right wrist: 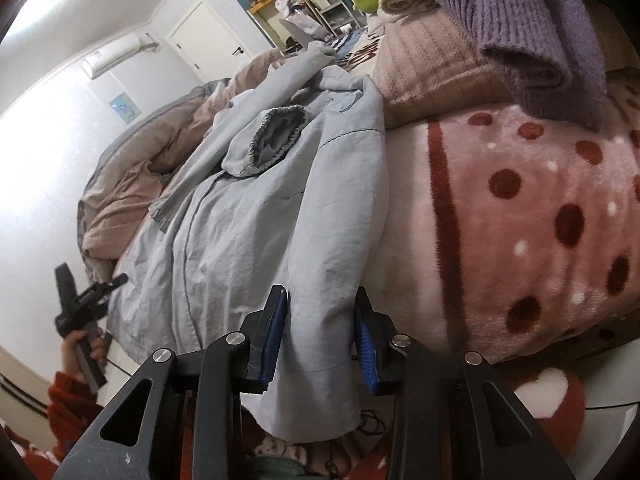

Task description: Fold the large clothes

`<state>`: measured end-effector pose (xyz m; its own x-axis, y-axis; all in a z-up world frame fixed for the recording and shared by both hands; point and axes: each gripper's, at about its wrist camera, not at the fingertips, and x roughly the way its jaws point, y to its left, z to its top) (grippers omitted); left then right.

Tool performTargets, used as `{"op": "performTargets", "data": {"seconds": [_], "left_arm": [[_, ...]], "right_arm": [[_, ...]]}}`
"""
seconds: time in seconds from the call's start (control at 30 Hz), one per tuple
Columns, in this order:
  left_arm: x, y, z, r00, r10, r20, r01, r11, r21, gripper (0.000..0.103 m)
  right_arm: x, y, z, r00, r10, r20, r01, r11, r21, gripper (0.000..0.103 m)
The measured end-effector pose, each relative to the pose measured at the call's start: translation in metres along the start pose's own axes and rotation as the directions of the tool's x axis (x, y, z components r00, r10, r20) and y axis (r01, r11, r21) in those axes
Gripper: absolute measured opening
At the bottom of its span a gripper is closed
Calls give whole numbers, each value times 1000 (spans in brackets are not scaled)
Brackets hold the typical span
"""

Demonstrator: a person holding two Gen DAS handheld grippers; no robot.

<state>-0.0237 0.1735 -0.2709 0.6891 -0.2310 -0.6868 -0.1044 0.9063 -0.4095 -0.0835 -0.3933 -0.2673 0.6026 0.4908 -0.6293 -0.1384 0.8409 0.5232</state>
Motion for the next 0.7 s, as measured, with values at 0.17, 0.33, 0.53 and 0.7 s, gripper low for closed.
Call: {"op": "performTargets", "data": {"seconds": [0.17,0.33,0.53,0.7], "left_arm": [[13,-7,-5,1000,-30,-8,30,1000,7,69],[9,2,-1,987,-161,-23,159,984,-83,11],[-23,-30,8,963,-248,108,254,966,-48,6],[-56,-59,27,940,-287,185,289,957,16,6]], "right_arm": [[13,3,2,998,51,-24,-50,998,23,31],[10,6,7,996,84,10,-85,995,48,28],[-5,21,13,992,101,69,-102,995,1,8],[-32,33,22,969,185,162,-184,983,-19,6]]}}
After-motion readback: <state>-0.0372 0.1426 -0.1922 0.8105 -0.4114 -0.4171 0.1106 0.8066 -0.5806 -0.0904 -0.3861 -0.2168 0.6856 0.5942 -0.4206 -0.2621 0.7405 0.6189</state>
